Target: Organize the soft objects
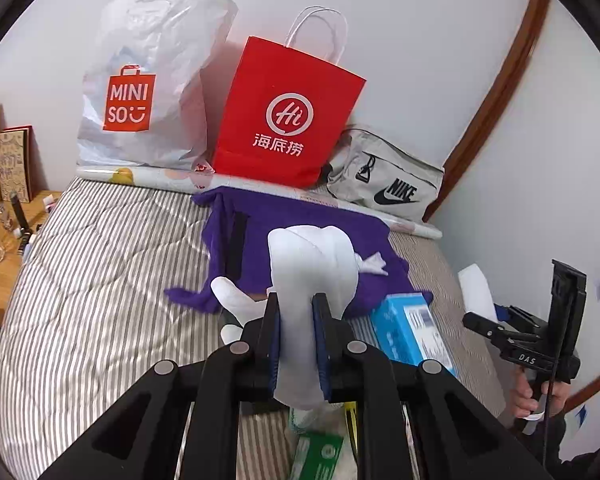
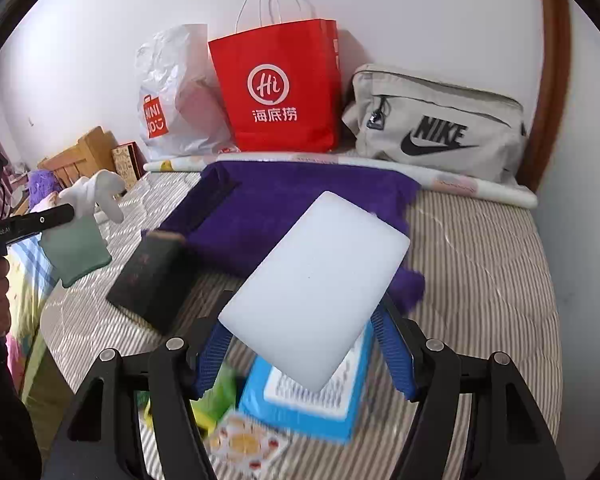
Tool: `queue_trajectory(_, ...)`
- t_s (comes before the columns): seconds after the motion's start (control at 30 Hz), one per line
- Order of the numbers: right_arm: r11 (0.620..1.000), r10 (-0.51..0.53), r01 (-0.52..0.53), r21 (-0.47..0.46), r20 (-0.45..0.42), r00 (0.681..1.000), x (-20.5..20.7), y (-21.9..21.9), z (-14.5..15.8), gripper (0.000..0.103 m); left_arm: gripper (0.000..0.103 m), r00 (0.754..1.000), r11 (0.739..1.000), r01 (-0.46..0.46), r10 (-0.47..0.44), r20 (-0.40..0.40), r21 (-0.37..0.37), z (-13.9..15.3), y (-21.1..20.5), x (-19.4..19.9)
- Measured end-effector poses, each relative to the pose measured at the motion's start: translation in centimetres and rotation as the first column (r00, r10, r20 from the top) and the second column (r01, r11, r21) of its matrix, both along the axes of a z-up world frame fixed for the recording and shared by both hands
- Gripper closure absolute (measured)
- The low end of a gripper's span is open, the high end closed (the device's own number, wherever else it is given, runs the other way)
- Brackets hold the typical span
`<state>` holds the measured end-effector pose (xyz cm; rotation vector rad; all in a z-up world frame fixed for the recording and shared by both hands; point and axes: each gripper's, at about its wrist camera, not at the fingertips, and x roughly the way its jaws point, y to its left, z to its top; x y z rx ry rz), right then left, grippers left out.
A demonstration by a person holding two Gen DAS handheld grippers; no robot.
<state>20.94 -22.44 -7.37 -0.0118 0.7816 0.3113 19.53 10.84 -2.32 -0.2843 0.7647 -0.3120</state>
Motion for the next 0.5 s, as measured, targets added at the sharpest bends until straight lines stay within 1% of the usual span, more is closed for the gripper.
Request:
queue_trajectory(0.13,1.0,0.028,-0.027,0.016,-0.035,0.999,3.5,0.7,-0.5,0.036,0.088,1.0,1.0,-0.015,0.015,-0.014,0.007,-0.1,0.1,2.7)
queue_trajectory(0.23,1.0,0.021,-0.02,0.015,-0.054,0.998,5.5,0.7,-1.1,0.036,0.088,0.999,1.0,-0.028,0.028,-0.032,-0.001,-0.6,0.3,4.8)
queue_trajectory(0.43,1.0,-0.009,0.009,-0.003,-0.092,0.996,10.0,0.2,-2.2,0.036,0.088,0.997,1.0,-0.005,0.004,-0.076,-0.017,-2.0,-0.2,9.1)
queue_trajectory(0.5,1.0,-0.008,0.007,-0.01,-0.103,0.995,11.4,0.2,-2.6,0.036,0.088,0.997,1.0,0.007,-0.007,-0.078,-0.006,-2.2,-0.5,10.3)
